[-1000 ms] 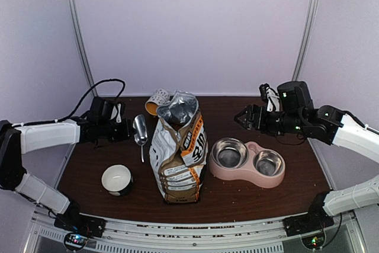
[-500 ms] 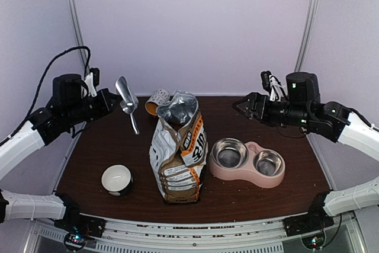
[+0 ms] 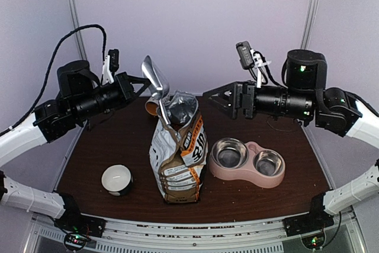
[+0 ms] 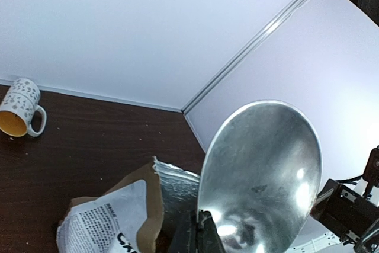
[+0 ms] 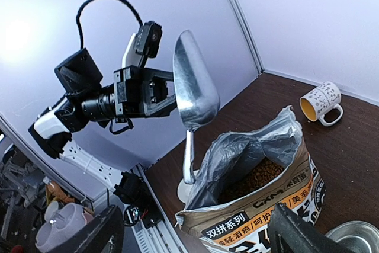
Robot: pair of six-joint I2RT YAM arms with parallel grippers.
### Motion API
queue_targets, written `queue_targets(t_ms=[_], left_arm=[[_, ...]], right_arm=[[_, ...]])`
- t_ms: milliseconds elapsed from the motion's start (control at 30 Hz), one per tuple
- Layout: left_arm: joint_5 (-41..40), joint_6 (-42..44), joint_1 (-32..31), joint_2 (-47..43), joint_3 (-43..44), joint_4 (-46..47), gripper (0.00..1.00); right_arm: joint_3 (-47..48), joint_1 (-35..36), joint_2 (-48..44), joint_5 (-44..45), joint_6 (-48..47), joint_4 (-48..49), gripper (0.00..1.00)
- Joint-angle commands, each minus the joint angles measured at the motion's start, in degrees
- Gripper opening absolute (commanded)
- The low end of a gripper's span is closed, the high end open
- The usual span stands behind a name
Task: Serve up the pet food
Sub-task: Pass from the left arm to the right
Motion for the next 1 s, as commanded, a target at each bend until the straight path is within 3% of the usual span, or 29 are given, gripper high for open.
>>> queue_targets(t_ms=[0, 300, 400, 700, 900, 967], left_arm=[[-0.58, -2.70, -2.69, 1.96, 3.69, 8.18, 0.00], [-1.67, -1.66, -8.17, 4.29, 4.56, 13.37, 0.00], [-1.66, -1.28, -8.53, 4.15, 4.48, 13.75, 0.00], [-1.99, -0.86, -9.20, 3.54, 4.01, 13.57, 0.00], [-2.34, -0.61, -9.38, 2.48, 3.13, 13.74, 0.00], [-2.01, -0.19, -9.38, 2.34, 2.98, 13.71, 0.00]], right_arm=[[4.45, 2.90, 4.29, 4.87, -4.69, -5.48, 0.84], [11.26, 8.05, 12.24, 8.84, -5.31, -8.47, 0.76], [13.77, 8.81, 15.11, 8.07, -4.72, -9.36, 0.59], [19.47, 9.71, 20.14, 9.51, -3.54, -11.14, 0.37], [20.62, 9.82, 20.88, 11.24, -0.16, -11.94, 0.05], [20.61, 9.78, 20.58, 11.89, 0.50, -12.08, 0.00]])
